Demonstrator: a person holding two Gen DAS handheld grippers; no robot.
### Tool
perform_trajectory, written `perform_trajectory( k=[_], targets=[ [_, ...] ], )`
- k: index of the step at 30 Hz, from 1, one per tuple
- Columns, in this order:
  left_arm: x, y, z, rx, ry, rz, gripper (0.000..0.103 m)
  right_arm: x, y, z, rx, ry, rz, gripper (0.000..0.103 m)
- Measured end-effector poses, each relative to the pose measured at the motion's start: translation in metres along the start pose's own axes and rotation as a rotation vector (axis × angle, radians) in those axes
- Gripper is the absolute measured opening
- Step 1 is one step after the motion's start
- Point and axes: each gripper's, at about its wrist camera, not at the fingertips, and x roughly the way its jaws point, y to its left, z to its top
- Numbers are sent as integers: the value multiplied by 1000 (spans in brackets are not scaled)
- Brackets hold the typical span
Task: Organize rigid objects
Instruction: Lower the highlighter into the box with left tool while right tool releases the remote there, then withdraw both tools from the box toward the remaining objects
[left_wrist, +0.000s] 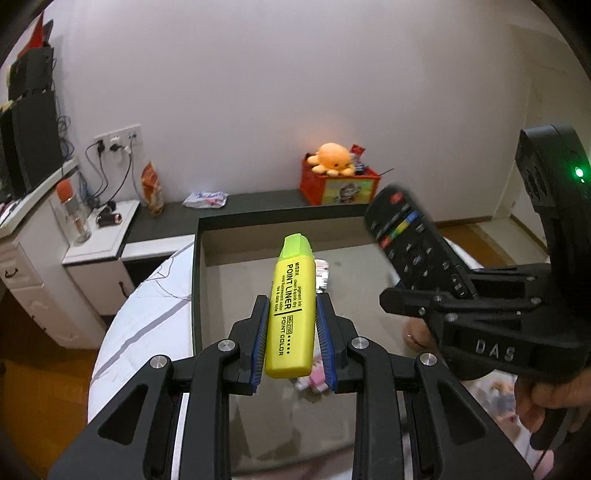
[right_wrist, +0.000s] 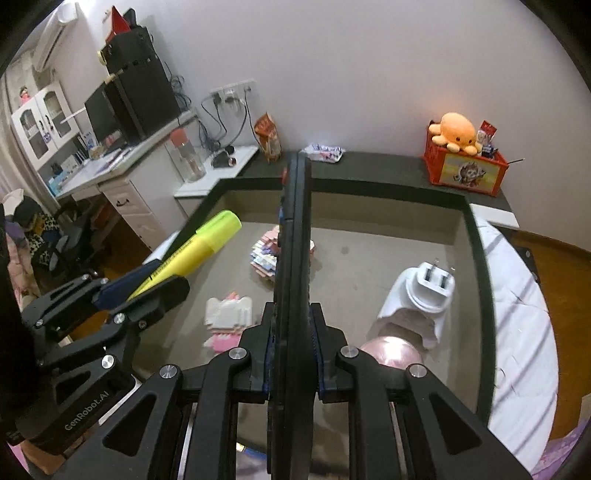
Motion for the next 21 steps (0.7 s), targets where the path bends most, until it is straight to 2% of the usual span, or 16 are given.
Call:
perform_trajectory(
  k=[4, 5, 6, 7, 8, 10, 12, 13, 14, 15, 16, 21],
  targets=[
    [15, 1, 1, -8, 25, 13, 25, 15, -4, 3, -5, 36, -27, 17],
    [17, 1, 1, -6, 29, 18, 25, 17, -5, 4, -5, 39, -33, 22],
    [19, 1, 0, 0, 33, 27, 26, 17, -5, 3, -4, 39, -36, 29],
    [18, 0, 0, 2, 32, 35, 26, 16, -5, 3, -3, 38, -37, 50],
    [18, 0, 0, 2, 32, 47, 29, 15, -4, 2, -3, 36, -43, 62],
    [16, 2, 0, -2, 30, 86, 44, 9, -7, 2, 3, 26, -55, 63],
    [10, 7, 0, -14, 15, 117, 69, 2, -12, 2, 27, 13, -61, 68],
    [5, 9, 0, -24, 1, 122, 74, -2, -15, 2, 37, 1, -75, 78],
    [1, 11, 1, -31, -7, 119, 92, -6, -16, 2, 43, -9, -77, 83],
    [-5, 13, 1, -33, -21, 114, 103, -9, -17, 3, 48, -13, -67, 83],
    [-15, 12, 0, -26, -51, 120, 103, -15, -18, 2, 55, -16, -53, 84],
    [-47, 3, 0, 19, -81, 156, 103, -44, -14, -4, 69, -65, -46, 85]
  ],
)
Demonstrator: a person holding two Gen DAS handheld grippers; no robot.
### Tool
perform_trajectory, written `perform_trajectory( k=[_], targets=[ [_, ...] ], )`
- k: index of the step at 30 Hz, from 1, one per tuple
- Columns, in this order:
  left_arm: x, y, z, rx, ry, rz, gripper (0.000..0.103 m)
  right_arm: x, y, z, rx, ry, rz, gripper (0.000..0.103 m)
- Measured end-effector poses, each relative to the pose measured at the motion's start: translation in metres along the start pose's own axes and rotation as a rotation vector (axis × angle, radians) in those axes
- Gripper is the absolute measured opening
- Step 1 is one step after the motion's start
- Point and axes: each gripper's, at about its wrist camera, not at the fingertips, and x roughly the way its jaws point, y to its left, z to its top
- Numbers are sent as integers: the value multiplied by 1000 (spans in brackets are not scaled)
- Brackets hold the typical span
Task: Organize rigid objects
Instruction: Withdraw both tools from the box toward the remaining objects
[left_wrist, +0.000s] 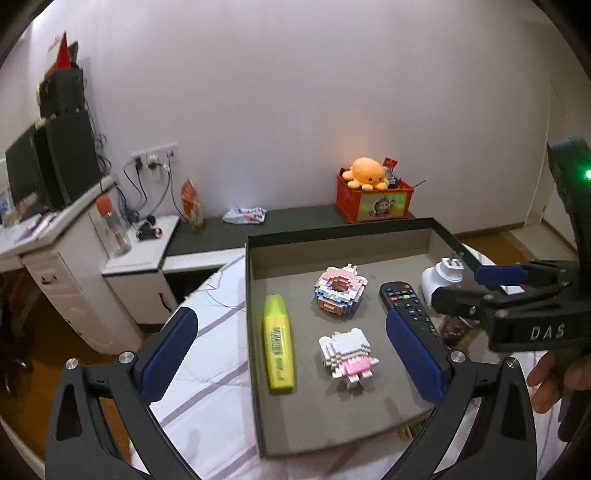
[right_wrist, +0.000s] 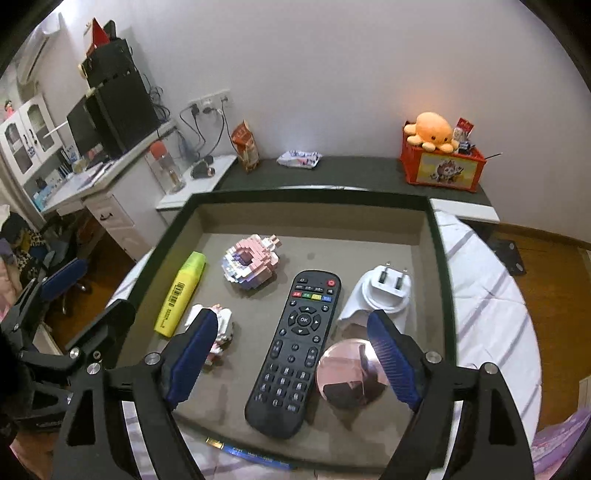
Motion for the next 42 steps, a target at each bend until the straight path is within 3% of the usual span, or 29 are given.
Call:
perform_trajectory(
  k=[6, 13, 24, 31, 42],
  targets=[
    [-58, -5, -2, -11, -56, 10, 103, -56, 9, -19, 6, -90, 2, 85],
    [-137, -19, -17, -23, -105, 34, 103, -134, 17, -67, 15, -200, -23, 85],
    [-227, -51, -68, -88, -131, 71, 103, -205, 17, -151, 54, -263, -94, 85],
    [-235, -56, -111, -130, -87, 77, 103, -195, 19, -188, 55, -193, -99, 85],
    [-207, -59, -124, -115, -17, 62, 103, -175, 15, -199, 52, -145, -99, 85]
  ],
)
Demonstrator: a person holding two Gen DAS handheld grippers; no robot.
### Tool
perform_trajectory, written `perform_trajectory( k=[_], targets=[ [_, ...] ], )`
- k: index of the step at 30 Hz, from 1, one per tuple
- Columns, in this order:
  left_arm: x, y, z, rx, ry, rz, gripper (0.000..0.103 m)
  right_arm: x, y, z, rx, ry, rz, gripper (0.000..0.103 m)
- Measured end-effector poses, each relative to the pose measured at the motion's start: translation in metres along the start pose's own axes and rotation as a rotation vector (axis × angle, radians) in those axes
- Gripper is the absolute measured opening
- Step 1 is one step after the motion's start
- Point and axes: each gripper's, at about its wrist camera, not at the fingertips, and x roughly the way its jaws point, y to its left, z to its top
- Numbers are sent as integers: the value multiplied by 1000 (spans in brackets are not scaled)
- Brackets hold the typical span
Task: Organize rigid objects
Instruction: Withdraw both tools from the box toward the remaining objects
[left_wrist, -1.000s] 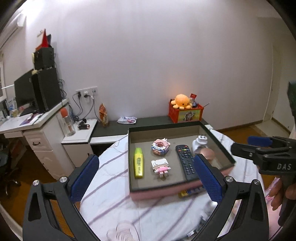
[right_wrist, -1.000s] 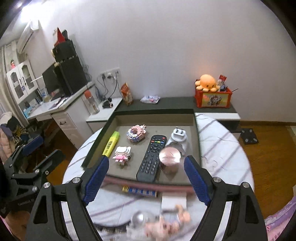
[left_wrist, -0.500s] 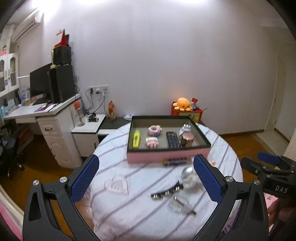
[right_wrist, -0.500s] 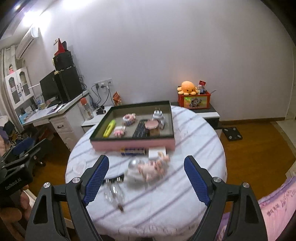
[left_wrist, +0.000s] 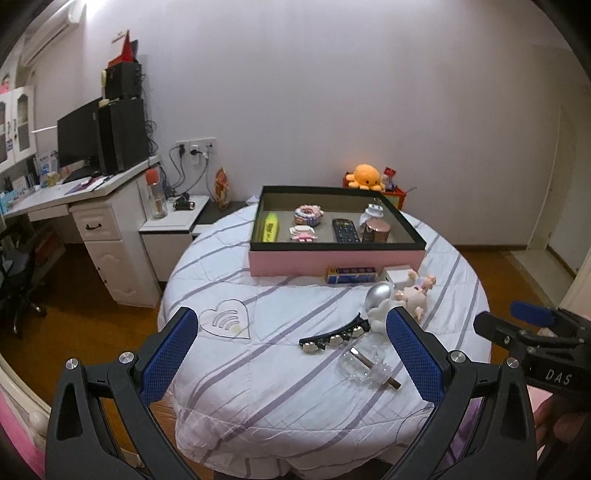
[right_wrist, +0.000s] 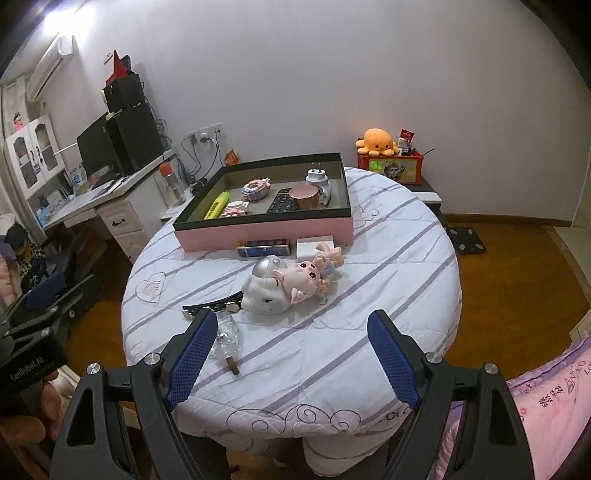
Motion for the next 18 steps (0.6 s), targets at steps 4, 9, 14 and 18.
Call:
perform_trajectory(
  k=[4, 9, 14, 18],
  targets=[
    [18, -5, -4, 24, 41, -23, 103, 13, -4, 2, 8, 22, -4, 85],
    [43, -12, -4, 54, 83, -49, 103, 39, -13, 6, 30, 61, -12, 85],
    [67, -18, -7, 84, 116, -53, 103, 66, -20, 9, 53, 101, -13, 85],
    [85, -24, -17, 98, 170, -66, 103, 87, -27, 11, 79, 127, -8, 85]
  ],
)
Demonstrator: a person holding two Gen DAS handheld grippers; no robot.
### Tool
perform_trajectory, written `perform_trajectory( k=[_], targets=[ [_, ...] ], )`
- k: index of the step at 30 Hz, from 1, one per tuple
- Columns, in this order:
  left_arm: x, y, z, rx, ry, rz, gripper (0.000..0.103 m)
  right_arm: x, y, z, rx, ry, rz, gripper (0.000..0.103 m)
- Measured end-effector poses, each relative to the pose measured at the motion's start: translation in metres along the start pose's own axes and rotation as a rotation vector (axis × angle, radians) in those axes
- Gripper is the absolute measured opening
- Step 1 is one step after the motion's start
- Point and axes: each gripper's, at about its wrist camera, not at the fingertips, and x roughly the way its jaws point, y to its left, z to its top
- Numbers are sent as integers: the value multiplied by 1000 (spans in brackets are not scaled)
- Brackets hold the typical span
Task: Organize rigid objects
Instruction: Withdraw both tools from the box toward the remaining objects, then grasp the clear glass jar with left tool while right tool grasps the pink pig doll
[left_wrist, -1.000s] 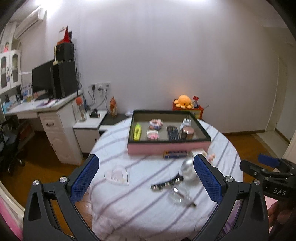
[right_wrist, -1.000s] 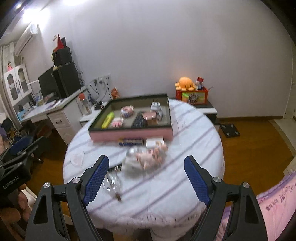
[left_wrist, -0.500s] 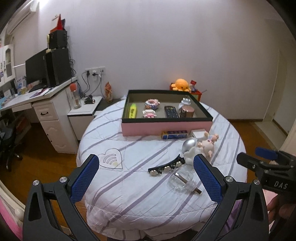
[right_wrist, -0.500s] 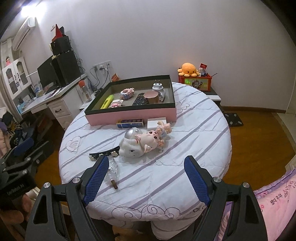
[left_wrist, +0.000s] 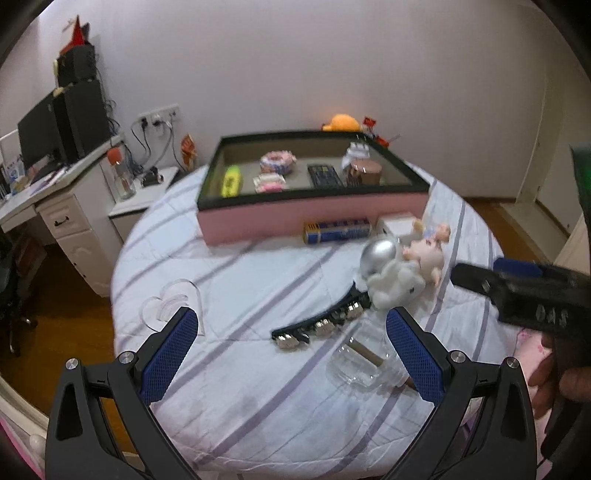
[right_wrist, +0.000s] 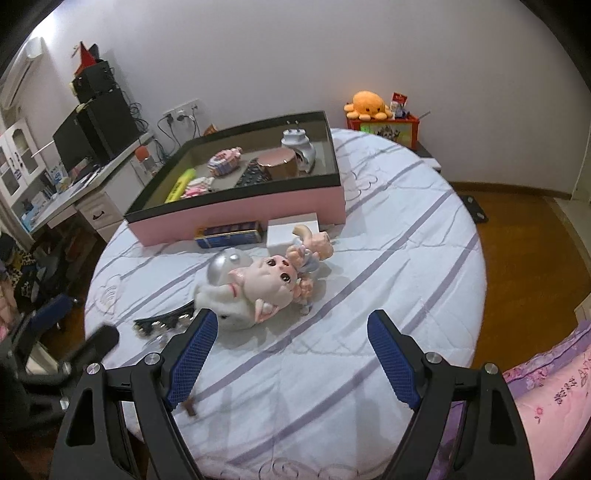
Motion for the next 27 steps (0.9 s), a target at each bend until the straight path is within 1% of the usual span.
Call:
perform_trajectory(
  k=[4, 8, 11, 14, 19, 25, 26, 27],
  targets=[
    [11, -9, -8, -17, 28, -30, 103, 18, -4, 8, 13, 21, 13, 85],
    [23, -19, -14, -35, 52, -42, 103, 35, -7, 15, 13, 40, 28, 85],
    [36, -25, -19, -46, 79, -32, 103, 44, -8, 17, 1, 53, 29, 85],
    [50, -23, -27, -65, 102, -9, 103, 47, -7, 17, -10, 56, 31, 85],
    [56, -6, -29, -105, 88, 14, 101, 55, -7, 15, -23, 71, 45, 84],
    [56, 0, -30, -104, 60, 29, 89, 63, 0, 16, -42, 56, 19, 84],
    [55, 1, -31, -104, 55, 33, 83, 64, 2, 16, -54, 54, 14, 84],
    [54, 3, -31, -107, 48, 37, 75, 65, 4, 15, -66, 53, 9, 84]
  ],
)
